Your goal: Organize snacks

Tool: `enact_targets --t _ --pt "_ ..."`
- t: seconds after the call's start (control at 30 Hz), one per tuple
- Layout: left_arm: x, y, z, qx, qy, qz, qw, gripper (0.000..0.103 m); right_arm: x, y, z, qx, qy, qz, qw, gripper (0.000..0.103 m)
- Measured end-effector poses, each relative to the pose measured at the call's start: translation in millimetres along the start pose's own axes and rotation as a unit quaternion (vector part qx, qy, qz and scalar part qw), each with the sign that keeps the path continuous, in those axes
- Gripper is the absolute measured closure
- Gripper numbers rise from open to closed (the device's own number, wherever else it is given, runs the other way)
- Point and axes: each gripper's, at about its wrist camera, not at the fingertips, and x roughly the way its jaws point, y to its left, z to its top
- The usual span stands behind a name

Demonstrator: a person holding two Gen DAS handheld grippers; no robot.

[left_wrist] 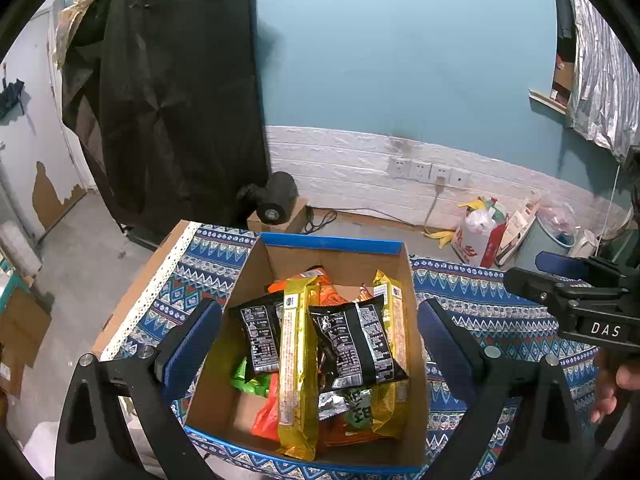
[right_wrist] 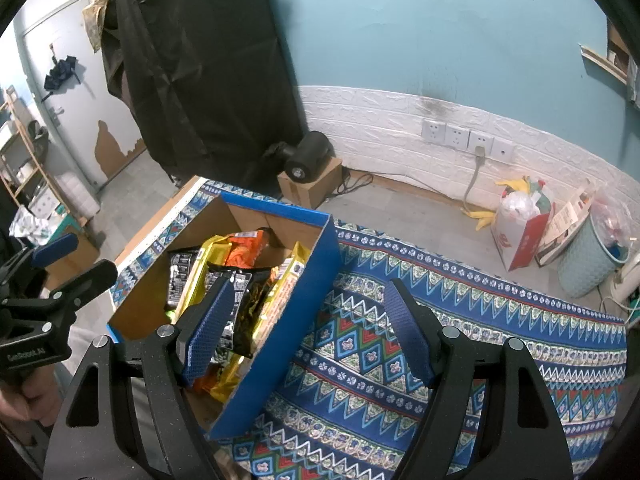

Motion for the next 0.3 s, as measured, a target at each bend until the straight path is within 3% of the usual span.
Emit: enact_targets --t 0.3 --pt "0.2 -2.7 -0.5 0.006 0.001 -0.003 1.0000 0.004 -1.3 -2.5 0.0 0.000 -0.001 0.000 1.000 0.027"
